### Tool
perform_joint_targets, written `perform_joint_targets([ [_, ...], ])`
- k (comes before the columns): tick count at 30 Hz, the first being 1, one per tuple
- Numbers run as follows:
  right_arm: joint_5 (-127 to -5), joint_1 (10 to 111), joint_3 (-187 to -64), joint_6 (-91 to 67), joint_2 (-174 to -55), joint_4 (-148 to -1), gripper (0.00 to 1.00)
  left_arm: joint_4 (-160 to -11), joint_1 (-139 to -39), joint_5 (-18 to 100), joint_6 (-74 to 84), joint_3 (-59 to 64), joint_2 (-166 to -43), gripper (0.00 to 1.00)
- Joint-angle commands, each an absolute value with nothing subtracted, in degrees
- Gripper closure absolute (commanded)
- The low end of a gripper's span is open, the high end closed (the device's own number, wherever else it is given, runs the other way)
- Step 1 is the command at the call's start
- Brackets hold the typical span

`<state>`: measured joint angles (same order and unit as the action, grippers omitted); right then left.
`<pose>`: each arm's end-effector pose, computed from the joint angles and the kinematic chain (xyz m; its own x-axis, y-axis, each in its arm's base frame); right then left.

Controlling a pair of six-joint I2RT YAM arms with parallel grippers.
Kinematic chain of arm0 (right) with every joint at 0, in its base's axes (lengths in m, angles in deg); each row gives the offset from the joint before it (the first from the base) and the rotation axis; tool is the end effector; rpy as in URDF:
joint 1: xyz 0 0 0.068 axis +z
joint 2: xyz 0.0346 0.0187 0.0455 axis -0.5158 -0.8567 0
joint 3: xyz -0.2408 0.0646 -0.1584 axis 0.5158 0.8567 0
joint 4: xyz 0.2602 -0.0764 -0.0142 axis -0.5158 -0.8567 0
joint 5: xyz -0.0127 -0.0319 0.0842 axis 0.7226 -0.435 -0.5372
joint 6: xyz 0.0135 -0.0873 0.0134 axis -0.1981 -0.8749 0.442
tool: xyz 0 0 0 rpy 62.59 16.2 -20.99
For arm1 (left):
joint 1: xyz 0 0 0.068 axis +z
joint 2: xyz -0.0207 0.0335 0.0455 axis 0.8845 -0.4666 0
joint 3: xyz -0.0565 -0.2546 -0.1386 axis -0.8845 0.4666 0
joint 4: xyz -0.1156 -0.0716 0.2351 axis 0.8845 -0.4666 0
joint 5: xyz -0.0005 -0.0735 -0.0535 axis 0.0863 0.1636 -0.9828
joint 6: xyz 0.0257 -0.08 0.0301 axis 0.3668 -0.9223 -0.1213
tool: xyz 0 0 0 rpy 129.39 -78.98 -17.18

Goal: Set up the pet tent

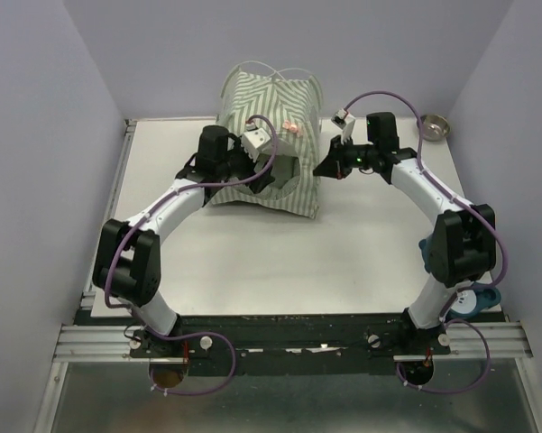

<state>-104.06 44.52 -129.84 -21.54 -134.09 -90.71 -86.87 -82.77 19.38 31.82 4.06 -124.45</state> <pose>0.4112 0.1569 0.2834 -0.5548 -0.1688 -0.8147 -0.7437 0.5395 0.3947 0.3935 -0.1897 0.2849 -0.1878 0.3136 -0.9308 0.8032 0.5945 0.0382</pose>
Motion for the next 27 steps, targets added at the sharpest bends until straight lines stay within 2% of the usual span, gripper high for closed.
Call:
perform_joint_targets([
  [1, -103.6, 44.1, -130.1, -17.9, -132.8, -91.1, 0.99, -87.2, -82.9, 8.7, 36.3, 7.3, -117.0, 0.01],
  [3, -102.5, 44.1, -130.5, -18.1, -132.0, -91.0, 0.99, -91.0, -83.1, 8.0, 37.9, 7.8, -115.2, 0.03],
  [8, -103.8, 44.1, -130.5, -18.0, -129.6, -92.3, 0.99, -94.3, -83.5, 20.0, 39.6, 7.7, -116.0, 0.24],
  [9, -105.0, 44.1, -130.2, -16.7, -129.4, -92.4, 0.99, -94.8, -83.5, 21.2, 40.5, 7.4, -116.6, 0.24],
  [10, -105.9, 44.1, -129.6, -15.6, -129.1, -92.4, 0.99, -95.5, -83.6, 21.1, 42.0, 7.4, -117.0, 0.19],
  [12, -106.3, 44.1, -127.9, -13.3, -128.6, -91.5, 0.99, -100.0, -83.9, 11.8, 49.4, 7.4, -116.7, 0.09],
  [15, -106.0, 44.3, -126.2, -11.1, -129.2, -89.4, 0.99, -101.7, -86.8, 1.7, 57.6, 7.6, -116.0, 0.02],
  [18, -105.9, 44.7, -126.8, -10.9, -130.8, -89.1, 0.99, -123.8, -92.8, -2.7, 75.5, -3.4, -123.0, 0.05],
  [22, -103.6, 44.8, -128.1, -11.0, -131.8, -89.1, 0.99, -145.9, -96.6, -7.2, 89.2, -15.8, -133.8, 0.05],
  [24, -101.7, 44.8, -128.5, -10.4, -131.4, -89.0, 0.99, -149.5, -97.2, -6.5, 89.6, -17.7, -135.4, 0.01],
  [27, -97.6, 44.8, -127.6, -8.1, -129.9, -87.8, 0.99, -144.1, -96.6, -4.7, 84.5, -12.8, -129.6, 0.01],
])
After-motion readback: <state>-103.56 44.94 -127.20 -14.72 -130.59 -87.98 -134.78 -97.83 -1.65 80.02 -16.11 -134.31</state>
